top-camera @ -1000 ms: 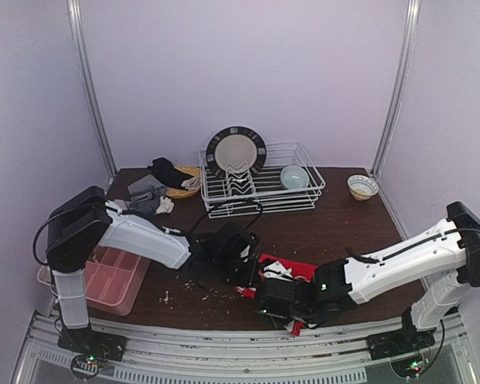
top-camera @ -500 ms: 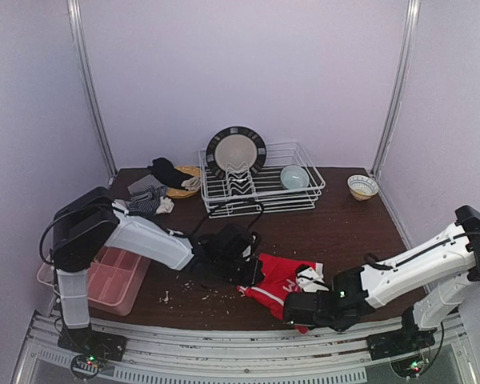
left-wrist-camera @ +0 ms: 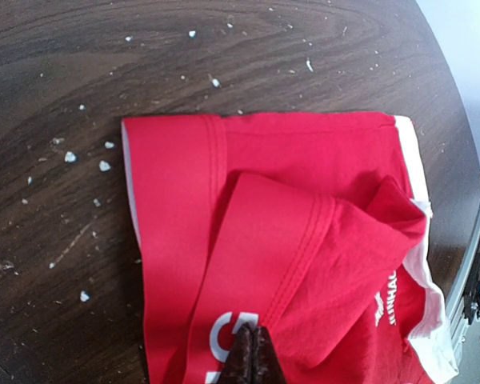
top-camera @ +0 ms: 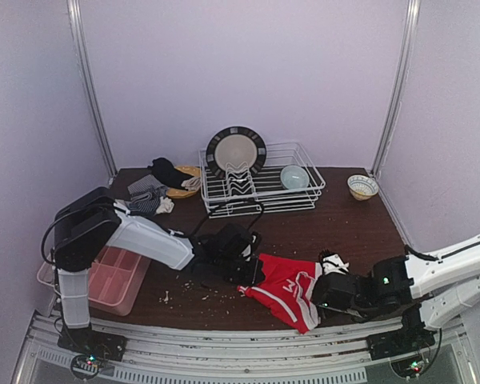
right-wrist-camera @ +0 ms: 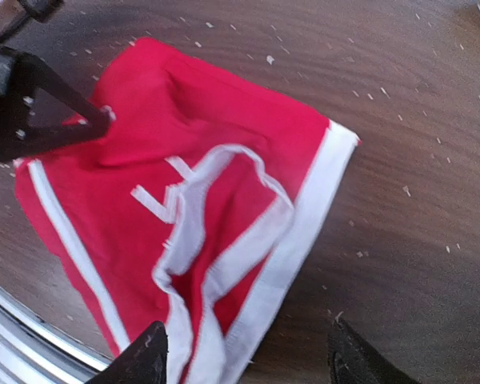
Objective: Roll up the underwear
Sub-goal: Smooth out the underwear at the center of the board, then move the underwear to the center of the board.
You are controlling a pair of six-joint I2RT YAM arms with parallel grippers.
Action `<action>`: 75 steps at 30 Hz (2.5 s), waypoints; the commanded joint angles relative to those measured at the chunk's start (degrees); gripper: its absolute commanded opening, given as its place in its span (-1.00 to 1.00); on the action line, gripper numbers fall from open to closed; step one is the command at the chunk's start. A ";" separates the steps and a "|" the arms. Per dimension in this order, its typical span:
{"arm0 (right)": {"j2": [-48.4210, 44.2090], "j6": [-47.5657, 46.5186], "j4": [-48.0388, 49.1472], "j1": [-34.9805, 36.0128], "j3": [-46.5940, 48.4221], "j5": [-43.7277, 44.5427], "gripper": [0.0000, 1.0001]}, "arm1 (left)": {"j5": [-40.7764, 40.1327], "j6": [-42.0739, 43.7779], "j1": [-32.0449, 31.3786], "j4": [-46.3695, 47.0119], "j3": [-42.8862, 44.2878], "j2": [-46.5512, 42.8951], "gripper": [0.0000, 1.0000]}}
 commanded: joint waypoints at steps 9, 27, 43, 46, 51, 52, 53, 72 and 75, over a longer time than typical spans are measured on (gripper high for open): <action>21.59 -11.66 4.66 -8.90 15.84 -3.86 0.24 | -1.37 0.42 0.61 -6.61 -1.29 2.29 -1.00; 16.62 -14.37 6.32 -21.61 7.67 -4.41 -1.00 | -5.69 0.29 0.70 -9.99 -1.85 1.45 -1.00; 10.51 -23.47 13.85 -26.33 8.36 -12.84 0.19 | -5.57 1.32 0.70 -12.37 -0.93 -2.76 -0.64; 13.51 -24.80 15.80 -27.90 9.89 -15.23 0.17 | -6.06 1.48 0.70 -13.48 -0.95 -4.65 -0.33; 18.34 -27.07 22.03 -29.01 12.40 -18.36 0.14 | -6.79 1.53 0.53 -15.01 -1.69 -8.56 0.08; 20.14 -27.15 22.31 -29.22 13.55 -19.08 0.11 | -7.11 1.44 0.45 -15.18 -2.00 -9.37 0.13; 22.07 -27.26 22.36 -29.32 14.91 -19.66 0.07 | -7.36 1.37 0.32 -15.37 -2.42 -10.23 0.16; 21.03 -14.20 23.26 -27.37 1.24 -19.21 -0.57 | -8.25 -0.09 -2.02 -11.96 -11.44 -20.87 0.21; 14.99 -7.07 23.29 -21.44 -3.68 -17.51 -0.51 | -6.51 -0.10 -2.75 -13.10 -9.01 -20.03 0.19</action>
